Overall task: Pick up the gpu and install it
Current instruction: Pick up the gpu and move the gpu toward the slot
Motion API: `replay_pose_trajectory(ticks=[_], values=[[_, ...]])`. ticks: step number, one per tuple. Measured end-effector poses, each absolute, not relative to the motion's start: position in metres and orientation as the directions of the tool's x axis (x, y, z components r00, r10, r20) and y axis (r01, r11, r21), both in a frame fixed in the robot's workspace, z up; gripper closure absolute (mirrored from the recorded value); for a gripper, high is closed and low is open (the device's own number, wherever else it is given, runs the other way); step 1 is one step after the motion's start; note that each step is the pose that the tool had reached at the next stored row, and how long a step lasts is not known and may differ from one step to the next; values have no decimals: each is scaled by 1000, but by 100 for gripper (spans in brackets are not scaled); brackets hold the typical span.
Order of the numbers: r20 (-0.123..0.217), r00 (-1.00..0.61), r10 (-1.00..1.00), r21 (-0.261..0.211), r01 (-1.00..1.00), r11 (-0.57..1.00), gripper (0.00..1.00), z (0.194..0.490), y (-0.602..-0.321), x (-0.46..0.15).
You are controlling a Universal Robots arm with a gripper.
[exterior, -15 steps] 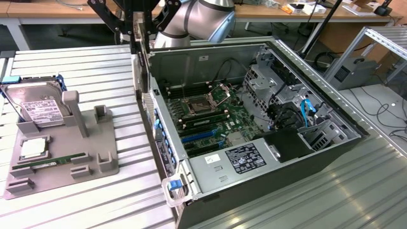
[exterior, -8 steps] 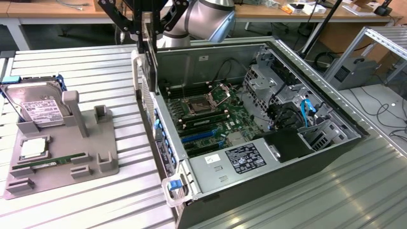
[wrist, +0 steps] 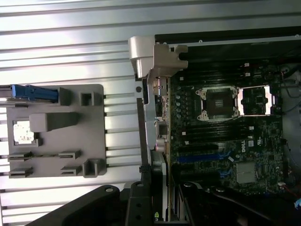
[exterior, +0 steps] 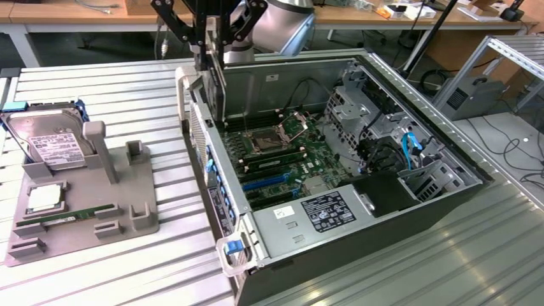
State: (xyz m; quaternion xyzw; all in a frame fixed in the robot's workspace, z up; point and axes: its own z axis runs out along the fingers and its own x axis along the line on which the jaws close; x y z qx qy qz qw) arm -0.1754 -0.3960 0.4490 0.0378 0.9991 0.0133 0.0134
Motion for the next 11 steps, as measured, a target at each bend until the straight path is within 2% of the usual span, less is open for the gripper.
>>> replay_pose_trajectory(ticks=[11], values=[[-26,-997,76,26,75,997,73,449,-396,-155]])
